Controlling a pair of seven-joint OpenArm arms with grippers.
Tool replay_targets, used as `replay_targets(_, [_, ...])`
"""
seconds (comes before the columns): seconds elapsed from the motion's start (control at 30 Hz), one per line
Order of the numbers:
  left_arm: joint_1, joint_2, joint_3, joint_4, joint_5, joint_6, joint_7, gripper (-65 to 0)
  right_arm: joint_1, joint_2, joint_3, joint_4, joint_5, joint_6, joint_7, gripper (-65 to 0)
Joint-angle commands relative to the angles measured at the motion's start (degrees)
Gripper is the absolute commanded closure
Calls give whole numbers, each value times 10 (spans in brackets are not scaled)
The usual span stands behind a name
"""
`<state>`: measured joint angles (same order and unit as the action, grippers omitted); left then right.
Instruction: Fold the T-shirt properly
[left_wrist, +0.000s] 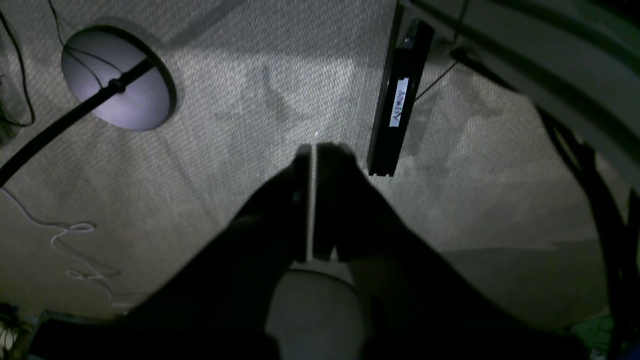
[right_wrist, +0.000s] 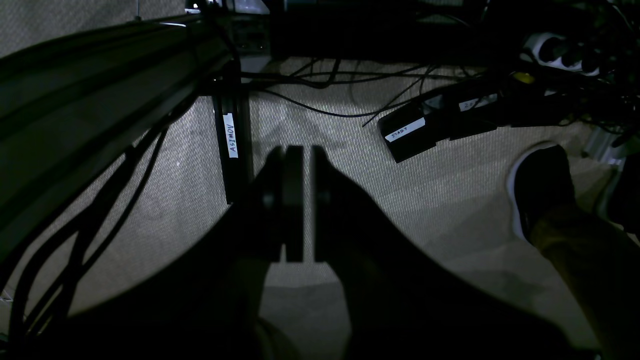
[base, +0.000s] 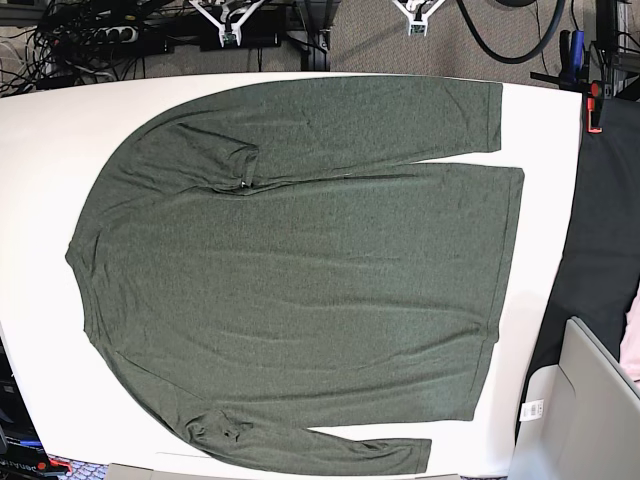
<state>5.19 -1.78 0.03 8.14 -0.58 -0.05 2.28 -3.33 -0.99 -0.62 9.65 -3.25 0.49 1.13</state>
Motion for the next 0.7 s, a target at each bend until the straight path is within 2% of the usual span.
replay_targets(0.0, [2, -2, -1, 1, 1, 0, -4, 0, -2, -1, 0, 2, -3, 3, 2, -2])
replay_targets(0.43, [11, -2, -2, 2, 1, 0, -5, 0, -12, 0, 0, 2, -3, 3, 4, -2])
replay_targets(0.57, [48, -6, -1, 56, 1, 0, -8, 0, -30, 12, 0, 20, -3, 3, 1, -2])
replay_targets(0.67, [80, -26, 0, 97, 1, 0, -10, 0, -66, 26, 0, 68, -3, 3, 1, -2])
